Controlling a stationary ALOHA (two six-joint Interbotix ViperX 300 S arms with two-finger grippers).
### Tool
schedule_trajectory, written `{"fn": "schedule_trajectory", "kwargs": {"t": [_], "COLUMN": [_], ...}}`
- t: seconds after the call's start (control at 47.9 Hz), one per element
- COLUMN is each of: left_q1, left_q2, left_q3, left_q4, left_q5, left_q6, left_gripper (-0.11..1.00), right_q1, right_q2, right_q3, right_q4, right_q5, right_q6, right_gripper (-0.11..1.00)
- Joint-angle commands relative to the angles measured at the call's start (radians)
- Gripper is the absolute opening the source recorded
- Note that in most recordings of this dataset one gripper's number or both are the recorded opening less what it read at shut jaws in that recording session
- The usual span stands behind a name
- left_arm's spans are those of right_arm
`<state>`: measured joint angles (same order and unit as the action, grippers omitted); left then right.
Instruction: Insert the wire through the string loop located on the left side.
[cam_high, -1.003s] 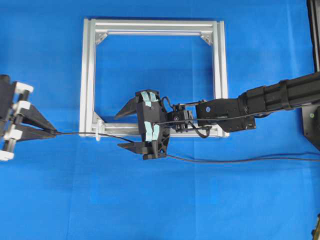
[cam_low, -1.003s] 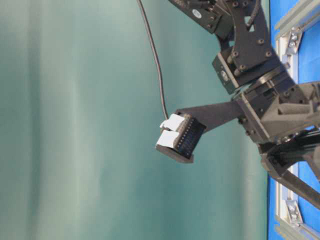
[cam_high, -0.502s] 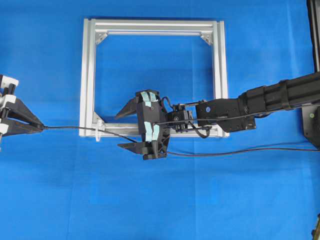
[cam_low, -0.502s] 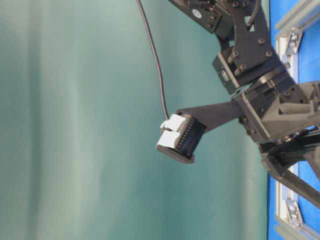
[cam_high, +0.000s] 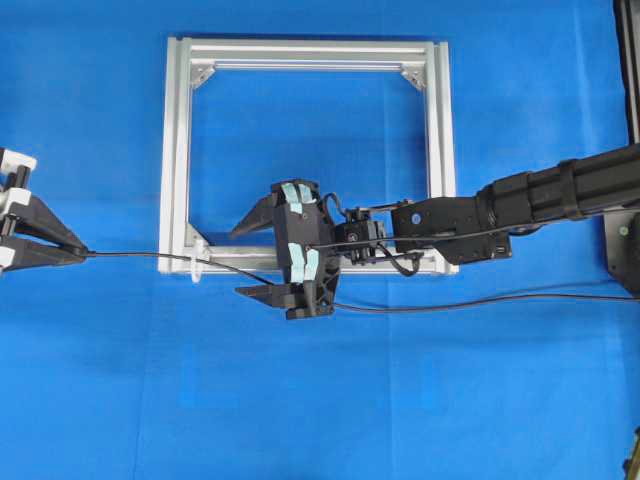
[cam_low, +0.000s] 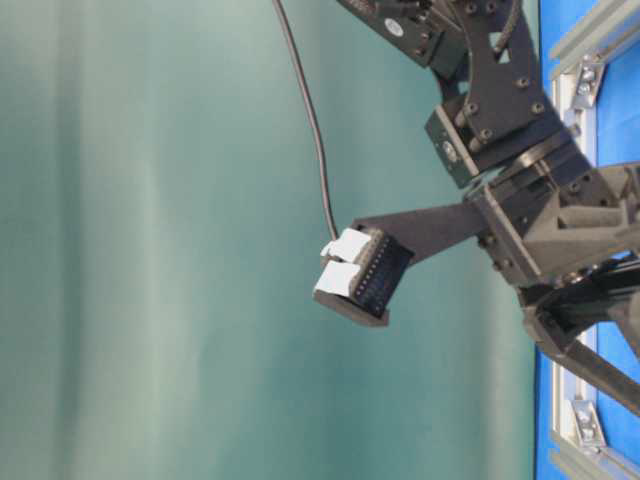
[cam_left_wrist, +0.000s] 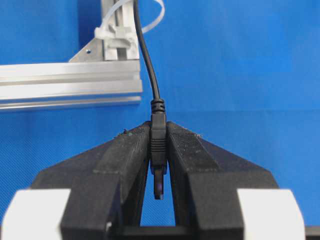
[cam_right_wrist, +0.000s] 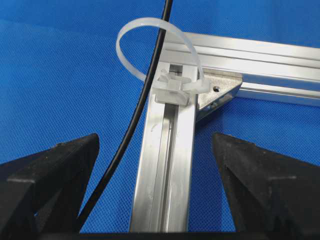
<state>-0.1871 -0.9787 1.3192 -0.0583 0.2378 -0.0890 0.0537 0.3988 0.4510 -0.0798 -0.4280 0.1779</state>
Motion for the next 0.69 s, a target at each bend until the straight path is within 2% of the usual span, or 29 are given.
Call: {"fn": "schedule_trajectory", "kwargs": {"t": [0.0,0.146,0.188,0.251,0.355,0.418,0.669], "left_q1": [0.000,0.000,0.000,0.000,0.000,0.000,0.002], "left_q2": [0.015,0.018,0.018,0.018,0.020,0.020,0.006], "left_q3": [-0.014,-0.014,-0.014,-0.014,-0.012,-0.012,-0.017], "left_q4": [0.005,0.003,0.005,0.005,0.005,0.006,0.006], "left_q5": [-0.023,-0.026,-0.026,-0.023,-0.018,-0.017,-0.023], "left_q6": [0.002,-0.002,-0.002,-0.002,0.002,0.002,-0.003], "left_gripper": [0.08,0.09,0.13,0.26,0.58,0.68,0.67], "right_q1": [-0.002,-0.002,-0.002,-0.002,-0.002,-0.002,-0.003], "right_q2": [-0.043,-0.043,-0.043,-0.043,-0.043,-0.043,-0.067], "right_q3": [-0.006,-0.006,-0.005,-0.006,-0.006,-0.006,-0.005], "right_q4": [-0.002,-0.002,-0.002,-0.002,-0.002,-0.002,-0.002], "right_q5": [-0.005,-0.005,-0.005,-0.005,-0.005,-0.005,-0.005], "right_q6": [0.000,0.000,0.000,0.000,0.000,0.000,0.000], "right_gripper": [0.90,0.90,0.90,0.90,0.90,0.90,0.90]}}
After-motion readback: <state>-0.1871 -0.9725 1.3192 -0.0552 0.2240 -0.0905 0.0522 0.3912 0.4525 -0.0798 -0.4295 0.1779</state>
